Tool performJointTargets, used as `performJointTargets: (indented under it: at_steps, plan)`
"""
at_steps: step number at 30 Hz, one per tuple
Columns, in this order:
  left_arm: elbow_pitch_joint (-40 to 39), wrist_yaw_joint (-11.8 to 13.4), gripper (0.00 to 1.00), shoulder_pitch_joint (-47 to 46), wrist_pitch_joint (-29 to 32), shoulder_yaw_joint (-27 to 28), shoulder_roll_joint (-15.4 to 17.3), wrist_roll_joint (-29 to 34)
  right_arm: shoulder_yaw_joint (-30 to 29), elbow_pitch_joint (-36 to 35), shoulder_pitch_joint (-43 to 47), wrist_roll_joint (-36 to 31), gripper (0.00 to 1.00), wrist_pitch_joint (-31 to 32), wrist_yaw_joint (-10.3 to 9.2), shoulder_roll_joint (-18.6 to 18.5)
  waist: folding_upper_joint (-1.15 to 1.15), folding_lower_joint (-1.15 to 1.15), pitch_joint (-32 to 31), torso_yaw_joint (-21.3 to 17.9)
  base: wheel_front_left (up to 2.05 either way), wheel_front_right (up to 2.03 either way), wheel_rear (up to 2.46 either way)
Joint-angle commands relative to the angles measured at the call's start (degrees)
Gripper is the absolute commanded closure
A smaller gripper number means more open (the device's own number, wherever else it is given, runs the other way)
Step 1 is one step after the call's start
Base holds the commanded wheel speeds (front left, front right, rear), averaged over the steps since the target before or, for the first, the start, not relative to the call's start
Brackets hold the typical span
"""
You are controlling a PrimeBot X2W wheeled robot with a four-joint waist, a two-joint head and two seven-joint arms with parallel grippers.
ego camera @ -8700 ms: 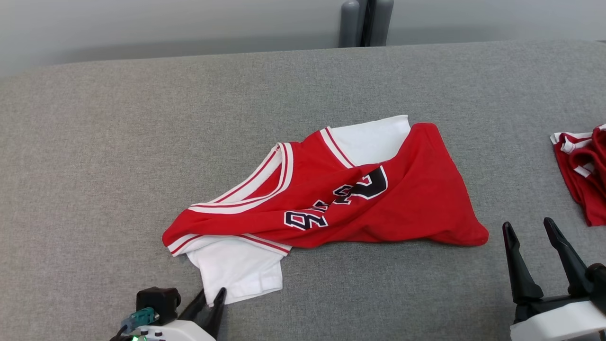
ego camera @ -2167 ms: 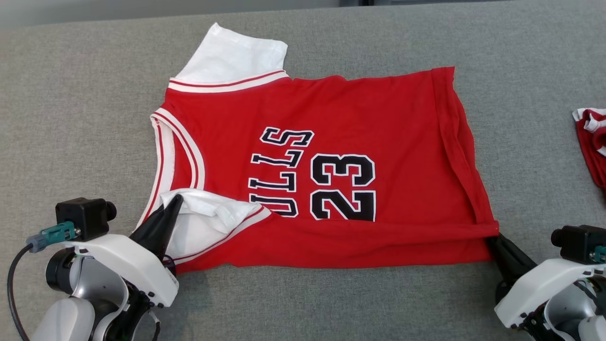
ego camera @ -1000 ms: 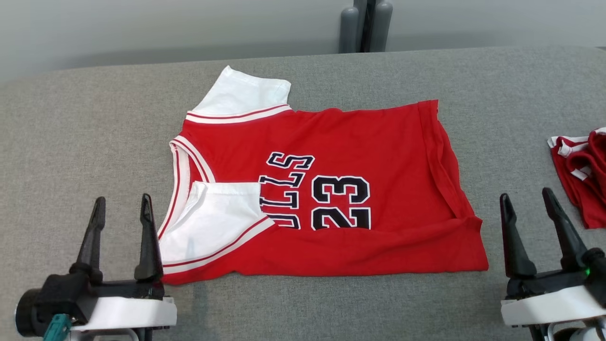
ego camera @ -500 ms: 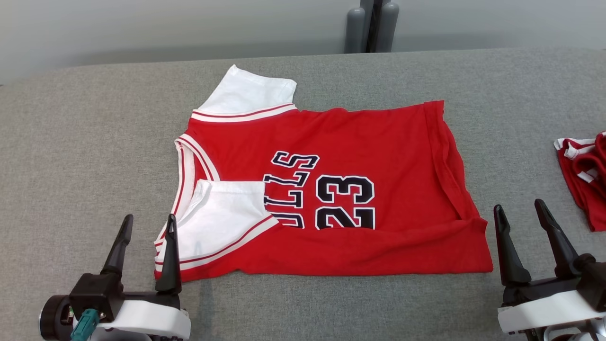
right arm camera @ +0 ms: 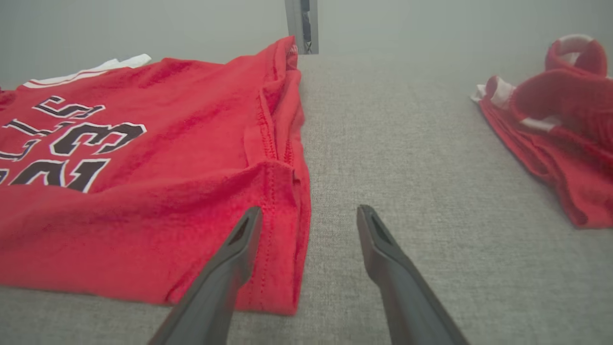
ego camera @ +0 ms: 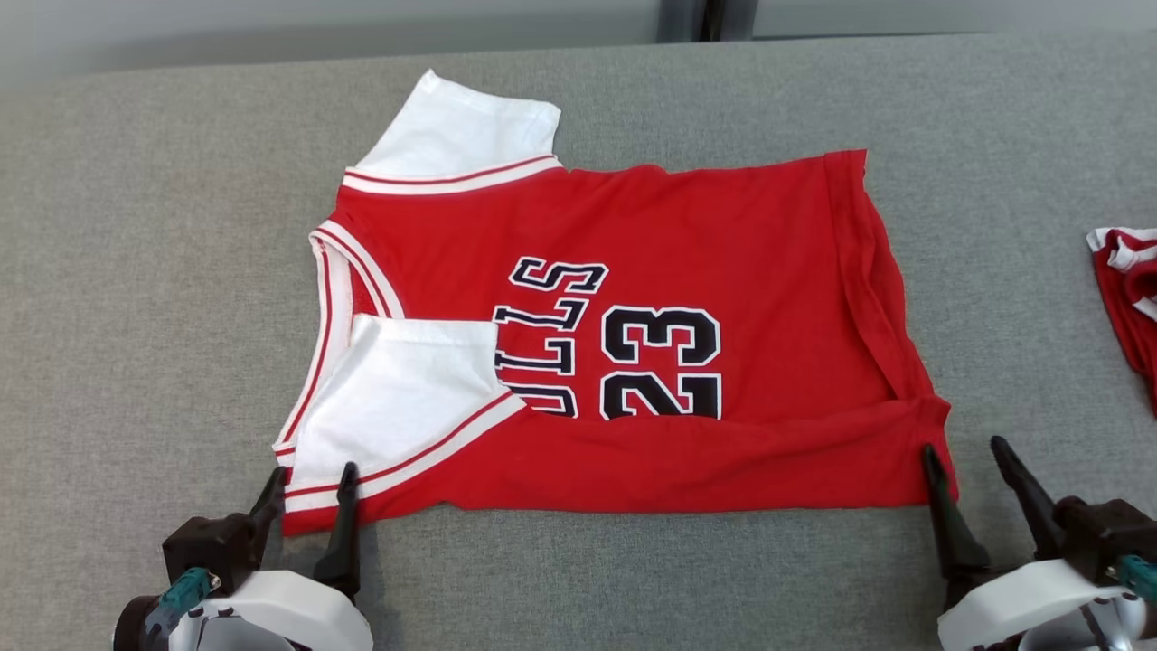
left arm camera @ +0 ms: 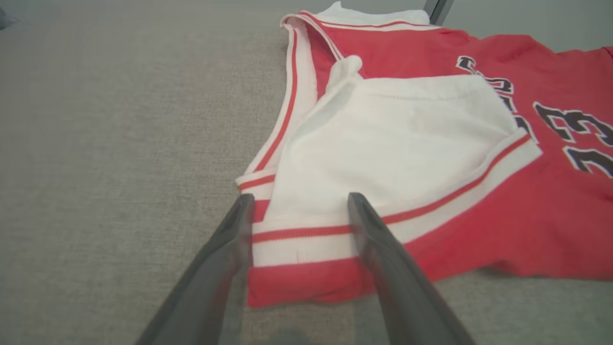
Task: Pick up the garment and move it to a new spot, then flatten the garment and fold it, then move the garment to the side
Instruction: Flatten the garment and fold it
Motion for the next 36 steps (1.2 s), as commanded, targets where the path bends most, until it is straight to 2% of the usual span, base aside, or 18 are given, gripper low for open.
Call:
performJointTargets:
  at_steps: [1, 9, 10, 11, 12, 13, 14, 17, 26, 31, 36]
  plan:
    - [0.5, -0.4, 0.0, -1.0, 0.2, 0.3, -0.1, -0.8, 0.4, 1.0, -1.0, 0.6, 0.0, 0.4, 0.01, -0.5, 0.0, 0.0, 1.1, 0.0, 0.0, 0.0, 0.0]
    - [5.6, -1.3, 0.0, -1.9, 6.3, 0.9, -1.1, -5.6, 5.8, 7.5, -3.8, 4.2, 0.0, 2.4, 0.02, -1.2, 0.0, 0.0, 3.3, 0.4, 0.0, 0.0, 0.0]
    - [6.0, -1.4, 0.0, -1.8, 7.2, 1.1, -1.3, -6.5, 6.1, 7.9, -3.9, 4.7, 0.13, 2.6, 0.02, -1.2, 0.0, 0.0, 3.4, 0.4, 0.0, 0.0, 0.0]
    - [6.2, -1.4, 0.0, -1.8, 7.8, 1.2, -1.5, -7.2, 6.4, 8.2, -4.0, 5.2, 0.57, 2.8, 0.03, -1.3, 0.0, 0.0, 3.5, 0.4, 0.0, 0.0, 0.0]
    - [6.5, -1.1, 0.0, -1.9, 8.3, 1.1, -1.2, -6.9, 6.5, 8.4, -4.1, 5.8, 0.81, 3.1, 0.03, -1.3, 0.0, 0.0, 3.5, 0.4, 0.0, 0.0, 0.0]
    - [6.6, -1.4, 0.57, -1.8, 8.8, 1.2, -1.4, -7.8, 6.8, 8.6, -4.2, 6.1, 1.0, 3.3, 0.02, -1.6, 0.0, 0.0, 3.6, 0.5, 0.0, 0.0, 0.0]
    - [6.5, -2.0, 1.0, -1.7, 9.7, 1.0, -1.6, -8.6, 7.0, 8.6, -4.2, 6.6, 1.0, 3.2, 0.02, -1.7, 0.0, 0.0, 3.6, 0.5, 0.0, 0.0, 0.0]
    - [5.3, -2.2, 1.0, -1.7, 10.3, 0.3, -1.7, -8.4, 7.3, 8.1, -4.2, 8.2, 1.0, 3.5, -0.02, -2.4, 0.0, 0.0, 3.5, 0.6, 0.0, 0.0, 0.0]
    - [-3.5, -1.7, 1.0, 2.6, 13.1, 0.5, 1.5, -9.1, 5.4, 1.6, -1.0, 12.3, 1.0, 6.4, -0.01, -4.6, 0.0, 0.0, 1.3, 0.9, 0.0, 0.0, 0.0]
    - [-11.2, 0.3, 1.0, 7.1, 16.8, 0.4, 3.3, -9.2, 2.9, -4.4, 4.6, 12.7, 1.0, 10.7, -0.01, -5.1, 0.0, 0.0, -0.2, 1.3, 0.0, 0.0, 0.0]
    - [-15.8, 1.9, 1.0, 11.0, 19.4, 0.2, 3.8, -10.1, 0.9, -8.8, 9.4, 12.1, 1.0, 13.9, 0.0, -3.6, 0.0, 0.0, -0.6, 1.4, 0.0, 0.0, 0.0]
